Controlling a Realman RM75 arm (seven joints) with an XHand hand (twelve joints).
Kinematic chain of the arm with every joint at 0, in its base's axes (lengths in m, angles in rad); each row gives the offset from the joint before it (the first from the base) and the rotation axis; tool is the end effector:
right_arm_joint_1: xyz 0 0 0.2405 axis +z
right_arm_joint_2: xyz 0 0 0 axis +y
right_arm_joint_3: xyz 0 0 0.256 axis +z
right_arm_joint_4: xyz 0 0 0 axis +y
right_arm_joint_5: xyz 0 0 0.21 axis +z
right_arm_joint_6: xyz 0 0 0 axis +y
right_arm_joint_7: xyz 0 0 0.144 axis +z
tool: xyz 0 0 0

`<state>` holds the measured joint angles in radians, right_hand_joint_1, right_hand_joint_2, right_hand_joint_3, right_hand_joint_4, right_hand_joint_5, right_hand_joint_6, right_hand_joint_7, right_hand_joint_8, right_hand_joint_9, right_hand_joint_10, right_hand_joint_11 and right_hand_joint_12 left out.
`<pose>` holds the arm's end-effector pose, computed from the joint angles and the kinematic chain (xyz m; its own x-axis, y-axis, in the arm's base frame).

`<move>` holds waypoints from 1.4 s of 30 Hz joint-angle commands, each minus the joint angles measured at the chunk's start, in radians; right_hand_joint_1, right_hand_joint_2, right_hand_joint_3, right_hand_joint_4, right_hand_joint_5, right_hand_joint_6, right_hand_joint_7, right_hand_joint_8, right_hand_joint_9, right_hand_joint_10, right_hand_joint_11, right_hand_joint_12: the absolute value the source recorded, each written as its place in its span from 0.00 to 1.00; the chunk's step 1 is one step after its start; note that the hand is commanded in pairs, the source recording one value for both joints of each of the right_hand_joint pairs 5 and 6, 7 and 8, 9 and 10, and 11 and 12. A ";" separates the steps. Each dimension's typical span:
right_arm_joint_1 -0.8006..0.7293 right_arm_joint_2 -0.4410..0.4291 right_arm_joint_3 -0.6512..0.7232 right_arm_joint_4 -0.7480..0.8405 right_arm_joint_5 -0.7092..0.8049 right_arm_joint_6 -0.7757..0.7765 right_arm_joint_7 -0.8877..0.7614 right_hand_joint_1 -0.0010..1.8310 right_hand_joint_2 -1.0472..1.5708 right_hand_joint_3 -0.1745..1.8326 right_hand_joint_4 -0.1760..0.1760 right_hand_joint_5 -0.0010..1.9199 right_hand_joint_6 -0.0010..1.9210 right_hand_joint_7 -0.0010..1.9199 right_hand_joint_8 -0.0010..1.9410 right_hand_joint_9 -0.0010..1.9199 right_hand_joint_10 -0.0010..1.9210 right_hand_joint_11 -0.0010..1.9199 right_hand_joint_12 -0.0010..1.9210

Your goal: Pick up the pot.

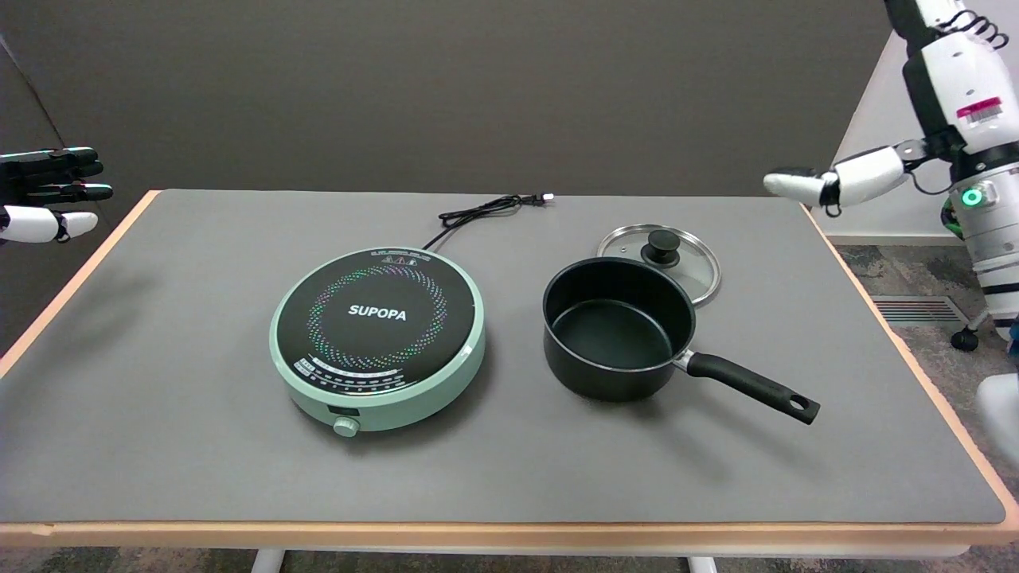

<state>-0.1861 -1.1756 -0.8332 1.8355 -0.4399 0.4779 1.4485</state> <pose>-0.0745 -0.2391 0.4562 0.7647 0.5824 0.2759 -0.2731 -0.0949 0.9573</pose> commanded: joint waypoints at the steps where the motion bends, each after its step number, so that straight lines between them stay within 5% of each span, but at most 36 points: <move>1: 0.055 -0.079 -0.251 0.042 0.011 -0.289 -0.338 0.58 0.37 0.42 0.00 0.02 0.02 0.02 0.02 0.02 0.02 0.02 0.02; 10: 0.230 -0.286 -0.466 0.039 0.008 -0.388 -0.818 0.60 0.38 0.41 0.00 0.02 0.02 0.02 0.02 0.02 0.02 0.02 0.02; 17: 0.305 -0.388 -0.579 0.039 0.033 -0.294 -1.271 0.61 0.40 0.42 0.00 0.02 0.02 0.02 0.02 0.02 0.02 0.02 0.02; 24: 0.308 -0.371 -0.740 0.035 0.355 -0.127 -1.792 0.59 0.40 0.47 0.00 0.01 0.01 0.01 0.01 0.01 0.01 0.01 0.01; 26: 0.274 -0.369 -0.782 0.033 0.446 -0.038 -1.920 0.59 0.39 0.48 0.12 0.01 0.01 0.01 0.01 0.01 0.01 0.01 0.01; 27: 0.262 -0.369 -0.791 0.033 0.461 0.003 -1.943 0.59 0.39 0.48 0.44 0.01 0.01 0.01 0.01 0.01 0.01 0.01 0.01; 42: -0.008 -0.348 -0.900 0.035 0.572 0.543 -2.266 0.58 0.39 0.53 0.46 0.01 0.01 0.01 0.01 0.01 0.01 0.01 0.01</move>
<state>0.0037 -1.5050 -1.5107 1.8695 -0.1032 0.5065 -0.2161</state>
